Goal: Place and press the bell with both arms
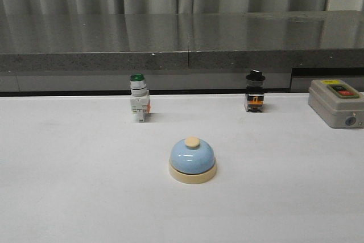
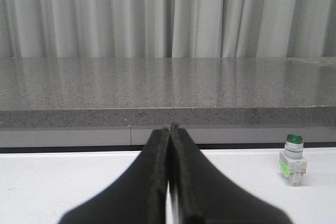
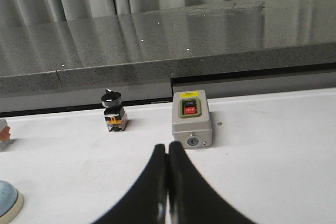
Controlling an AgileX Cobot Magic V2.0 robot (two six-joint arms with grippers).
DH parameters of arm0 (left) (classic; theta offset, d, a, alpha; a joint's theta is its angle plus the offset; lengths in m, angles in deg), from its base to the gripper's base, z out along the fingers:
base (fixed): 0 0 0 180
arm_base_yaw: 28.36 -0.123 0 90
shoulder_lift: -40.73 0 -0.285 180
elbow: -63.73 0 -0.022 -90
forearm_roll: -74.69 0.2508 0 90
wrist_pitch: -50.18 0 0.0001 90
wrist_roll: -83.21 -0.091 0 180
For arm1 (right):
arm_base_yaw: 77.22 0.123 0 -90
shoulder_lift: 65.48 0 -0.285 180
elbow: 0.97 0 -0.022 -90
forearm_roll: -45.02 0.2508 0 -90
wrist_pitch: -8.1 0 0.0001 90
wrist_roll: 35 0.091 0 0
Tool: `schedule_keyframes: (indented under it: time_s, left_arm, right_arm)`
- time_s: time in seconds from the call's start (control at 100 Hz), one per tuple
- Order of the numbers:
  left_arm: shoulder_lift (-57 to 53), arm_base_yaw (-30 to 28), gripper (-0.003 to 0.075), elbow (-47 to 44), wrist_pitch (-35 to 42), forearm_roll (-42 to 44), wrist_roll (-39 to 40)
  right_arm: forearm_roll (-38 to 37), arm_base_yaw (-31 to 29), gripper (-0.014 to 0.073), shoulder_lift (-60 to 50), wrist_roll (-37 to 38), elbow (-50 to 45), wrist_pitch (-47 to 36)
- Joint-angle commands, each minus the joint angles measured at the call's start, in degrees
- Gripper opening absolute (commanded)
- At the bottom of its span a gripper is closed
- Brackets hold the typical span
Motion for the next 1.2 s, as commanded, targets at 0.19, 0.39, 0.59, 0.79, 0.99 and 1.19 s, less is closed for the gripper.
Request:
schedule_keyframes:
  time_s: [0.19, 0.39, 0.59, 0.79, 0.99, 1.19]
  left_arm:
    - [-1.81, -0.07, -0.0021, -3.18, 4.90, -0.06, 0.55]
    - [-1.81, -0.07, -0.0021, -3.18, 4.90, -0.06, 0.55]
    - [-1.81, -0.07, -0.0021, -3.18, 4.90, -0.06, 0.55]
    - [-1.81, -0.07, -0.0021, -3.18, 4.90, -0.06, 0.55]
    - [-1.81, -0.07, -0.0021, -3.18, 4.90, -0.06, 0.55]
    - [-1.81, -0.07, -0.0021, -3.18, 4.90, -0.06, 0.55]
  right_arm:
    - [-0.57, -0.43, -0.0064, -1.19, -0.18, 1.12, -5.47]
    - [0.06, -0.43, -0.0064, -0.87, -0.18, 2.84, -7.08]
    - [0.06, -0.43, -0.0064, 5.12, -0.18, 13.17, 0.21]
    - [0.06, -0.43, -0.0064, 17.99, -0.18, 28.06, 18.77]
    - [0.06, -0.43, -0.0064, 32.65, -0.18, 40.94, 33.07]
    - [0.19, -0.43, -0.0064, 43.46, -0.18, 47.04, 41.29]
